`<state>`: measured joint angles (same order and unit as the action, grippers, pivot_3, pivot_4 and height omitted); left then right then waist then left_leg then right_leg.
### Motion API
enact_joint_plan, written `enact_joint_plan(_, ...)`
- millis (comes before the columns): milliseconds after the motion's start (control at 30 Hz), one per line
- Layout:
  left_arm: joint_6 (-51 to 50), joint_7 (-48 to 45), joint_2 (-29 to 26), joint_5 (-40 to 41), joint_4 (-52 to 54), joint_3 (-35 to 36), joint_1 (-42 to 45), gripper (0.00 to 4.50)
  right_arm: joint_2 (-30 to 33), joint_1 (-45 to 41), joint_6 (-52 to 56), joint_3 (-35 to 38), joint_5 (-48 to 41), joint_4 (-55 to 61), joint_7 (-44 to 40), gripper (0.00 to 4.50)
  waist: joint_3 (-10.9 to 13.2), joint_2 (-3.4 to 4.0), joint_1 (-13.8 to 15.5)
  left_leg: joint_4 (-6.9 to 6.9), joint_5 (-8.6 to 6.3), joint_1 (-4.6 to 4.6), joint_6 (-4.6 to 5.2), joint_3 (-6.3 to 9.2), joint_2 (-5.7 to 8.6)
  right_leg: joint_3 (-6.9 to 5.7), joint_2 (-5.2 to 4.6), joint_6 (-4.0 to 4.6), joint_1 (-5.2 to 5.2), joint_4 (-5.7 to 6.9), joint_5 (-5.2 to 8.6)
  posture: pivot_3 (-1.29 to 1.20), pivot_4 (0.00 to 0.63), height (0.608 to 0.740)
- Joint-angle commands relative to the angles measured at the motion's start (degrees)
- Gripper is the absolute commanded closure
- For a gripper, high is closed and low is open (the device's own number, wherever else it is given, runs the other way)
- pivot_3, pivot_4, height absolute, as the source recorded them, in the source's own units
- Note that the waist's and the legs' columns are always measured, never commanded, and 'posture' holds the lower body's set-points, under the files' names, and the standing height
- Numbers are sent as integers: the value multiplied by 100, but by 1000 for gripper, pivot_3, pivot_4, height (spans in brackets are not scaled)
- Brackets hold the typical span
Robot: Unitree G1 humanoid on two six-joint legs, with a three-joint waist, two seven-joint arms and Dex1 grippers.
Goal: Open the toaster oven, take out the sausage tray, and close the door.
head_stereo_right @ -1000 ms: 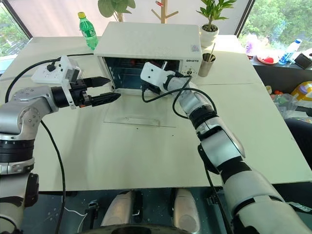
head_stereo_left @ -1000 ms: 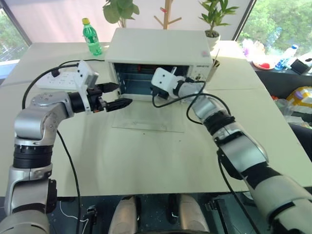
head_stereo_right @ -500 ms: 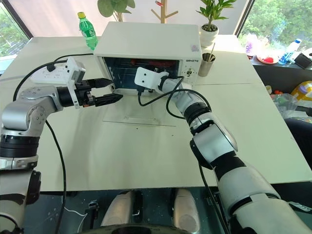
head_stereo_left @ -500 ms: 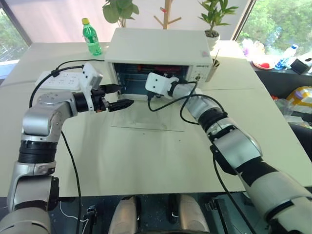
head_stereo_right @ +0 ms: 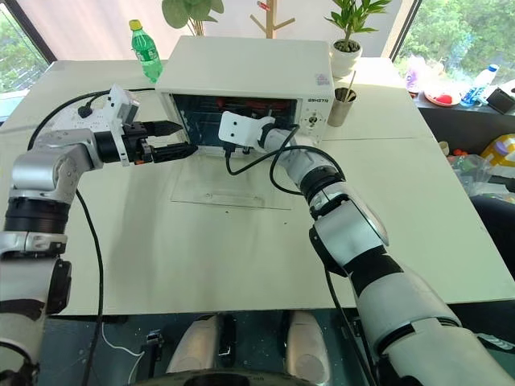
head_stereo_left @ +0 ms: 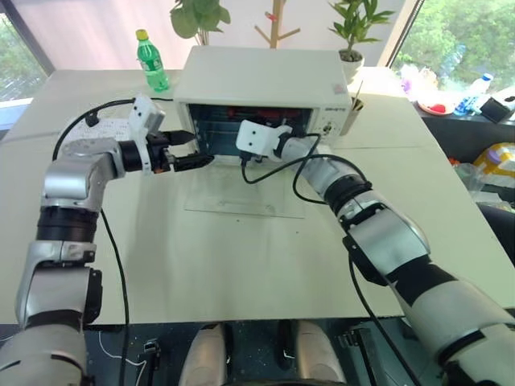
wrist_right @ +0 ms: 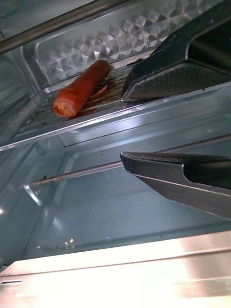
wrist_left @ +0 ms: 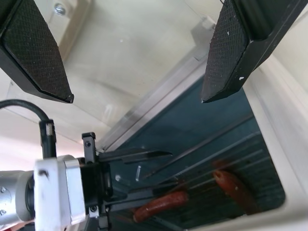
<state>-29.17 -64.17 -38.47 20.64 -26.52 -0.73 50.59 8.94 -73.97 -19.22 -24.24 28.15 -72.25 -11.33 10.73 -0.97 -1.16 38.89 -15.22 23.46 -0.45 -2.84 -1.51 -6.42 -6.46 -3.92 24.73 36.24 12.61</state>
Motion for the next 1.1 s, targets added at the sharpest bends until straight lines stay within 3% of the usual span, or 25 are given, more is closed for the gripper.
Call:
enact_joint_plan(33, 283, -141, 15, -146, -271, 3, 286, 0, -16, -302, 6, -48, 150, -75, 164, 2857, 0, 0, -5, 0, 0, 0, 0, 0, 0, 0, 0, 0, 0, 0, 0, 0, 150, 717)
enact_joint_plan(367, 570, -299, 99, -387, -704, 12, 546, 0, -14, -499, 154, -56, 343, -238, 457, 2857, 1, 1, -14, -2, 0, 1, 0, -1, -1, 1, 0, 0, 2, 4, 0, 0, 150, 717)
enact_joint_plan(500, 621, -313, 116, -439, -795, 33, 589, 0, -41, -473, 194, -59, 368, -274, 487, 4244, 0, 1, -18, -3, 0, 1, 0, -1, -1, 1, 1, 0, 2, 7, 0, 0, 150, 717)
enact_joint_plan(533, 626, -315, 119, -446, -811, 39, 597, 0, -47, -470, 201, -57, 373, -279, 498, 4422, -2, -3, -21, -3, 0, 1, 0, -1, -1, 1, 1, 0, 2, 7, 0, 0, 150, 717)
enact_joint_plan(1100, 766, -389, 180, -555, -1256, 66, 897, 0, 11, -229, -59, -51, 339, 115, 414, 4422, 0, 0, -46, -4, -1, 1, 1, 0, -2, 1, 2, 0, 3, 8, 0, 0, 150, 717)
